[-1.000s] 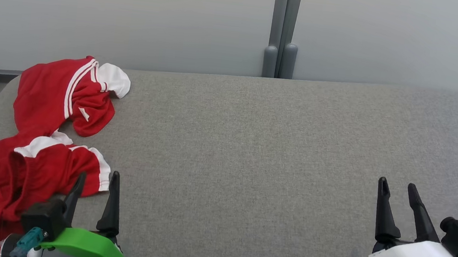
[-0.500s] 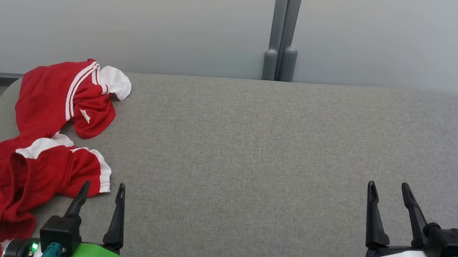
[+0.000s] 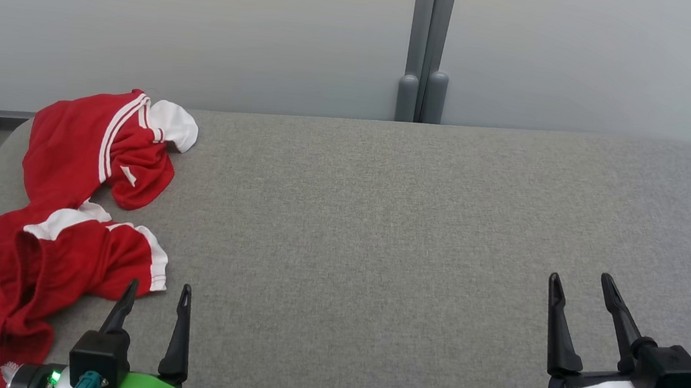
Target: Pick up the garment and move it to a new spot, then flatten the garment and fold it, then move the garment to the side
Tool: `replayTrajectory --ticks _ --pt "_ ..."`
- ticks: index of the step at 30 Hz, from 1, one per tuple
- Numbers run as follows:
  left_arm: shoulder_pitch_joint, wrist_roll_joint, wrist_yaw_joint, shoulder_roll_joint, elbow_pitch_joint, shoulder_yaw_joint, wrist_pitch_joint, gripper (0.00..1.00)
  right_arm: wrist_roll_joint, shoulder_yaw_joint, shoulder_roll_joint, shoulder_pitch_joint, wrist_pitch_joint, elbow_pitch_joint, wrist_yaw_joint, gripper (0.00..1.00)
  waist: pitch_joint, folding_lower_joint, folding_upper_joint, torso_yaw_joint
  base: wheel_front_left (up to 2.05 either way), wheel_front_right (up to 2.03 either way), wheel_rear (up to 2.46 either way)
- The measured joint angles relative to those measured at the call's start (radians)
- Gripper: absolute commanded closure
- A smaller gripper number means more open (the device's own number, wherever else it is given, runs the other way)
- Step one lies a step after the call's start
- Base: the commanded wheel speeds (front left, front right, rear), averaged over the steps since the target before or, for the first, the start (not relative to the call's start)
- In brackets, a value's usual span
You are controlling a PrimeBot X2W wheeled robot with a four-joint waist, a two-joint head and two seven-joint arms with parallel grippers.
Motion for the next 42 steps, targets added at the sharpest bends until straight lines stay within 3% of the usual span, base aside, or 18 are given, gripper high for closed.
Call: replayTrajectory --ticks 32,42 --pt "-0.002 0.000 -0.002 -0.001 0.007 0.009 0.000 0.00 0.000 -0.014 0.001 0.000 0.000 0.007 0.002 0.00 0.006 0.0001 0.0000 0.014 0.00 0.00 0.00" --pt "-0.022 0.008 -0.007 -0.003 0.008 -0.015 0.000 0.00 0.000 -0.030 0.001 0.015 0.000 0.004 0.002 0.00 0.013 0.0000 0.0000 0.073 0.00 0.00 0.00"
